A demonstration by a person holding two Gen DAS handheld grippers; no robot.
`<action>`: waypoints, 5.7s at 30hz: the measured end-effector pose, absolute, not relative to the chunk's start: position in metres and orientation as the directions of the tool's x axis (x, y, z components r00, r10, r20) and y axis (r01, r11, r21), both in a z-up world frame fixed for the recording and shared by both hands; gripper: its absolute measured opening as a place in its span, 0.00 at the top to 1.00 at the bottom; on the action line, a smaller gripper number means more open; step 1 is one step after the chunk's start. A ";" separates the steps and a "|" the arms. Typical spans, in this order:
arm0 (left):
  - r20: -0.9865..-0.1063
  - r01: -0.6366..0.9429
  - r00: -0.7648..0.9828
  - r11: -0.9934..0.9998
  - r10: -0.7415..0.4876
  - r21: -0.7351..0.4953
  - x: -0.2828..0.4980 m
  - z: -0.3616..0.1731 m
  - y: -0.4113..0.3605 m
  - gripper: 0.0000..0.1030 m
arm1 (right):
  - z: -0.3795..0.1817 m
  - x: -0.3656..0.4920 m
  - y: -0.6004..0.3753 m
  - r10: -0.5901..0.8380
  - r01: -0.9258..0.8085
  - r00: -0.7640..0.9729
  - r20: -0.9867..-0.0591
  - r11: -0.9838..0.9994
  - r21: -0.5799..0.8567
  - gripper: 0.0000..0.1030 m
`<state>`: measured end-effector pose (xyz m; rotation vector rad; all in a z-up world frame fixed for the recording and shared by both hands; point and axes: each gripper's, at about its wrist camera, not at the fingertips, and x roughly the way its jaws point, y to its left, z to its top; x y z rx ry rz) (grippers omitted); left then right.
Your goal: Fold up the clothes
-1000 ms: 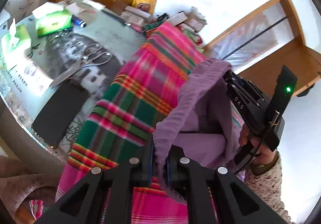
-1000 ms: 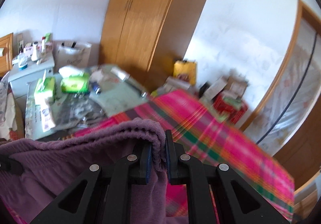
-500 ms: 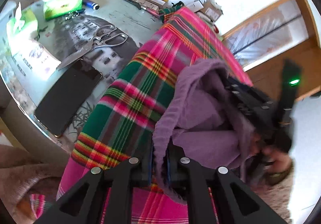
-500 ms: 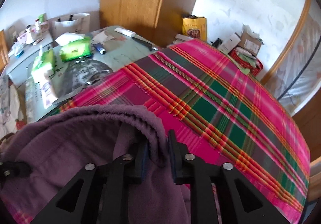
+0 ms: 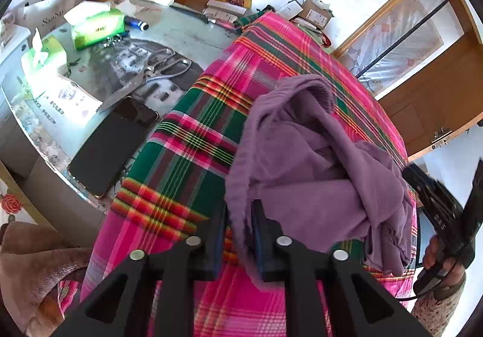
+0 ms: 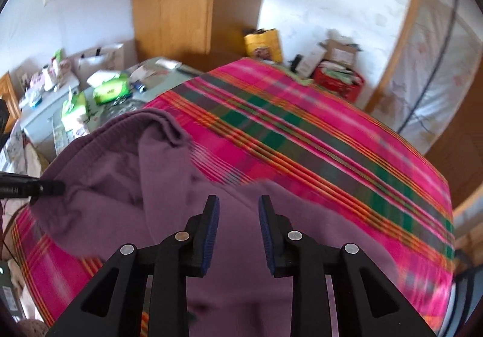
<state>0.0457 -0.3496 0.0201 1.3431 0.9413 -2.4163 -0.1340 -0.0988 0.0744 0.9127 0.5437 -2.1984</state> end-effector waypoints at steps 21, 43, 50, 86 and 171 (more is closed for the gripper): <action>-0.785 0.197 -0.587 -0.906 0.196 -0.374 0.010 0.057 -0.230 0.78 | 0.022 -0.076 0.136 -0.336 0.310 -0.596 -0.729 -0.934 0.177 0.64; -0.820 -0.142 -0.265 -0.861 0.508 -0.488 -0.090 0.023 -0.062 0.72 | -0.007 -0.069 0.135 -0.406 0.334 -0.574 -0.711 -0.909 0.249 0.64; -0.808 -0.088 -0.260 -0.846 0.529 -0.525 -0.099 0.018 -0.059 0.68 | -0.008 -0.068 0.138 -0.435 0.346 -0.567 -0.700 -0.896 0.276 0.64; -0.702 -0.093 -0.521 -0.850 0.485 -0.519 -0.095 0.053 -0.073 0.58 | 0.057 -0.102 0.122 -0.565 0.424 -0.655 -0.501 -0.824 0.376 0.90; -0.567 0.301 -0.823 -0.812 0.045 -0.501 -0.064 0.119 -0.283 0.95 | 0.034 -0.057 0.051 -0.534 0.627 -0.570 -0.624 -0.774 0.089 0.91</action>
